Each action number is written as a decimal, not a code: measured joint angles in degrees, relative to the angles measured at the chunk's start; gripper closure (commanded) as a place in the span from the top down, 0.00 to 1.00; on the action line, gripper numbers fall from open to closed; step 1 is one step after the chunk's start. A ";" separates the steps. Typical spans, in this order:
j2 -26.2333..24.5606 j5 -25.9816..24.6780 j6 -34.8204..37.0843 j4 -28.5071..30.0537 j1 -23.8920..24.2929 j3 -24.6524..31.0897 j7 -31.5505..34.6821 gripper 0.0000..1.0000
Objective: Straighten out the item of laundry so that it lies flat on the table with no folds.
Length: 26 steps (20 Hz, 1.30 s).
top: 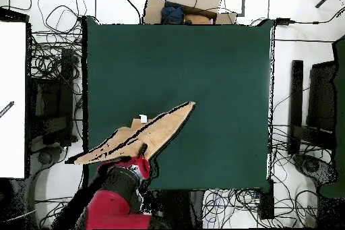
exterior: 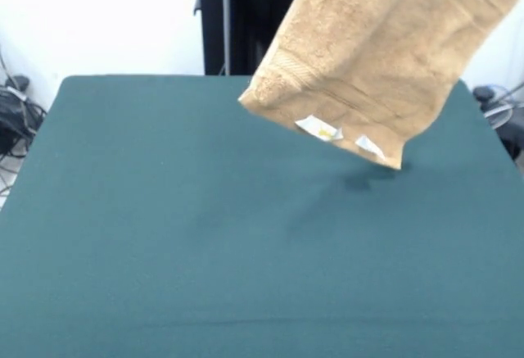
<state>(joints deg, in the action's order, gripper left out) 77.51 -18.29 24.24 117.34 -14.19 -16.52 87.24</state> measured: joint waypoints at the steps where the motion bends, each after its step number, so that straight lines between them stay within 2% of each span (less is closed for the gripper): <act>1: 0.39 0.85 -0.44 0.71 0.91 0.16 0.00 0.00; 4: 2.92 7.30 -2.81 5.01 7.20 2.49 -0.01 0.00; 5: 4.07 11.19 -3.68 7.04 10.35 4.25 -0.08 0.00; 7: 5.81 19.57 -4.85 10.47 15.26 7.43 -1.14 0.00; 8: 7.20 29.64 -5.35 13.60 18.80 9.98 -4.27 0.00; 10: 7.99 38.01 -5.29 15.63 20.69 11.40 -8.43 0.00; 11: 8.17 40.02 -5.37 16.06 21.08 11.70 -9.76 0.00; 12: 8.79 49.16 -5.33 17.77 22.81 13.00 -17.49 0.00; 14: 9.01 55.15 -5.29 18.58 24.12 13.78 -24.96 0.00; 15: 9.03 56.47 -5.28 18.72 24.48 13.97 -26.97 0.00; 16: 9.04 59.78 -4.97 18.96 25.61 14.46 -33.09 0.00; 17: 9.03 61.13 -4.68 19.01 26.22 14.65 -36.23 0.00; 19: 9.00 63.55 -3.23 18.98 28.65 15.23 -46.55 0.00; 21: 8.86 63.03 -0.65 18.78 31.90 15.80 -56.62 0.00; 23: 8.53 60.02 2.08 18.12 34.71 15.87 -62.92 0.00; 24: 8.19 55.96 4.35 17.21 36.68 15.80 -66.26 0.00; 26: 7.68 50.00 7.66 15.78 38.84 15.62 -68.20 0.00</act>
<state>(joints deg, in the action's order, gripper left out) 85.19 31.71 31.90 133.12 24.65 -0.90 19.04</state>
